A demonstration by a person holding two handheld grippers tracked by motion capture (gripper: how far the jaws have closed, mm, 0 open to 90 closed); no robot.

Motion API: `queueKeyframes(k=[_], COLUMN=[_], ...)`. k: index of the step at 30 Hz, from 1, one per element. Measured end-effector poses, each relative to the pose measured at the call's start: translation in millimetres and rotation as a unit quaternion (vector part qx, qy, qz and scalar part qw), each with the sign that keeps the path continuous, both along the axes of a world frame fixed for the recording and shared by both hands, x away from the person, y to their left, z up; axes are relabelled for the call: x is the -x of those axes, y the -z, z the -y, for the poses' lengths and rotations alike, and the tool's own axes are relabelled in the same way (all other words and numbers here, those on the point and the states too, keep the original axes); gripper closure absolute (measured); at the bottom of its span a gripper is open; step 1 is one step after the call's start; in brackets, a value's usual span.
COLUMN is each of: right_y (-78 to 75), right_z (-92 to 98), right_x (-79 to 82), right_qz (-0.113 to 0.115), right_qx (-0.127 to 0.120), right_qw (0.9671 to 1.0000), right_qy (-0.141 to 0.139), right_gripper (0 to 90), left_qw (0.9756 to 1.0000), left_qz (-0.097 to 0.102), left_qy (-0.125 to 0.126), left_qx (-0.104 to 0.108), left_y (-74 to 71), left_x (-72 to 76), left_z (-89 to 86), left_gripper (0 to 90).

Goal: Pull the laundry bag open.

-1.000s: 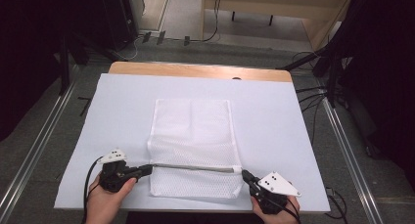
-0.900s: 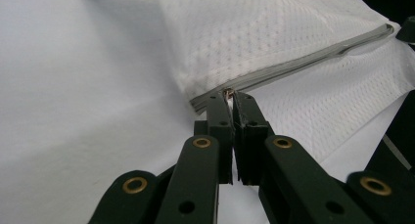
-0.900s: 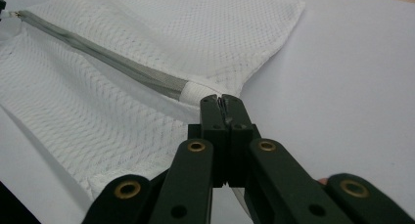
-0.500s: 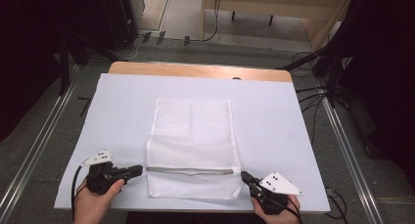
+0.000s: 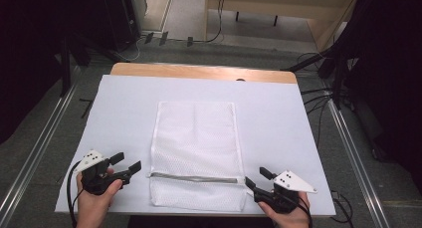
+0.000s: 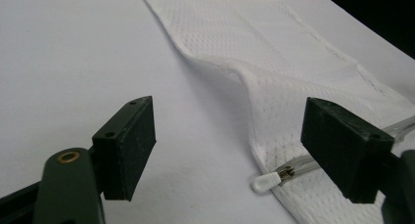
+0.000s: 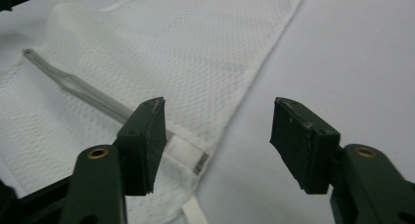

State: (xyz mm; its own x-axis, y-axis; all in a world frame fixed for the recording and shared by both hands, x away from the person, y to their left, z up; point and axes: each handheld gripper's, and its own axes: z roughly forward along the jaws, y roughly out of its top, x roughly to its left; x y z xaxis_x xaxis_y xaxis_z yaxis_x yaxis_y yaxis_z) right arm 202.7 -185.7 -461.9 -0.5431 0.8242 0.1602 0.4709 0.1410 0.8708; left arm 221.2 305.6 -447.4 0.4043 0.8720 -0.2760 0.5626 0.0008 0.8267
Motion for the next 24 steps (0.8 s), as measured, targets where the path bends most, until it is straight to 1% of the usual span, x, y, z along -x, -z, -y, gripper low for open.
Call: queueKeyframes(k=[1, 2, 3, 4, 6, 7, 8, 9, 11, 12, 13, 14, 16, 20, 23, 24], right_y=[-0.2, -0.6, -1.1, -1.4, -1.8, -2.0, -2.0, -2.0, -1.2, -0.9, -0.5, -0.5, -1.1, -1.7, -0.7, -0.6], right_z=[3.6, 7.4, 11.3, 16.7, 24.4, 28.9, 33.7, 38.6, 48.2, 53.4, 58.3, 63.1, 72.9, 91.0, 103.5, 107.2], right_x=[-1.7, -3.4, -5.1, -7.0, -9.7, -11.1, -12.2, -13.5, -15.9, -16.9, -17.8, -18.5, -19.6, -20.5, -21.0, -20.9], right_qz=[0.001, 0.001, -0.001, 0.0, 0.0, 0.001, 0.0, 0.001, 0.0, -0.001, 0.001, 0.002, 0.005, 0.01, 0.011, 0.011], right_qx=[-0.001, -0.001, -0.002, -0.004, -0.001, -0.002, -0.001, 0.0, -0.002, -0.002, -0.003, -0.006, -0.01, -0.016, -0.017, -0.015], right_qw=[1.0, 0.9999, 0.9999, 0.9998, 0.9996, 0.9995, 0.9992, 0.999, 0.9988, 0.9986, 0.9984, 0.9981, 0.9974, 0.9954, 0.9938, 0.9933], right_qy=[0.006, 0.011, 0.016, 0.019, 0.028, 0.033, 0.039, 0.044, 0.049, 0.052, 0.057, 0.062, 0.072, 0.094, 0.109, 0.114], right_gripper=[36.4, 34.4, 32.7, 31.0, 28.1, 26.9, 26.0, 24.8, 23.3, 23.2, 22.5, 21.1, 19.1, 16.7, 15.3, 15.1], left_qw=[1.0, 1.0, 1.0, 0.9999, 0.9996, 0.9996, 0.9995, 0.9993, 0.9984, 0.9979, 0.9976, 0.9974, 0.9971, 0.9951, 0.9937, 0.9937], left_qz=[0.001, 0.005, 0.005, 0.014, 0.022, 0.026, 0.027, 0.028, 0.03, 0.035, 0.042, 0.049, 0.063, 0.079, 0.08, 0.08], left_qy=[-0.005, -0.002, -0.002, 0.002, 0.001, 0.001, 0.001, -0.006, -0.032, -0.037, -0.037, -0.034, -0.019, 0.004, 0.014, 0.014], left_qx=[0.0, -0.001, -0.001, -0.006, -0.017, -0.014, -0.019, -0.023, -0.036, -0.041, -0.042, -0.04, -0.037, -0.06, -0.076, -0.076], left_y=[-0.5, -0.8, -0.8, -1.5, -2.3, -2.2, -2.3, -2.1, -1.7, -1.9, -2.5, -3.5, -4.6, -3.8, -3.1, -3.1], left_x=[0.2, 0.4, 0.4, 1.4, 2.1, 2.0, 1.9, 1.6, 0.3, 0.2, 0.9, 1.6, 2.6, 3.1, 3.1, 3.1], left_z=[-1.2, -3.3, -3.3, -6.5, -10.8, -12.7, -15.4, -17.4, -21.0, -23.0, -25.1, -27.2, -30.2, -30.0, -28.7, -28.7], left_gripper=[16.8, 14.8, 13.2, 13.1, 13.0, 13.0, 12.6, 10.3, 0.0, 0.0, 0.0, 0.0, 0.0, 0.0, 0.0, 0.0])
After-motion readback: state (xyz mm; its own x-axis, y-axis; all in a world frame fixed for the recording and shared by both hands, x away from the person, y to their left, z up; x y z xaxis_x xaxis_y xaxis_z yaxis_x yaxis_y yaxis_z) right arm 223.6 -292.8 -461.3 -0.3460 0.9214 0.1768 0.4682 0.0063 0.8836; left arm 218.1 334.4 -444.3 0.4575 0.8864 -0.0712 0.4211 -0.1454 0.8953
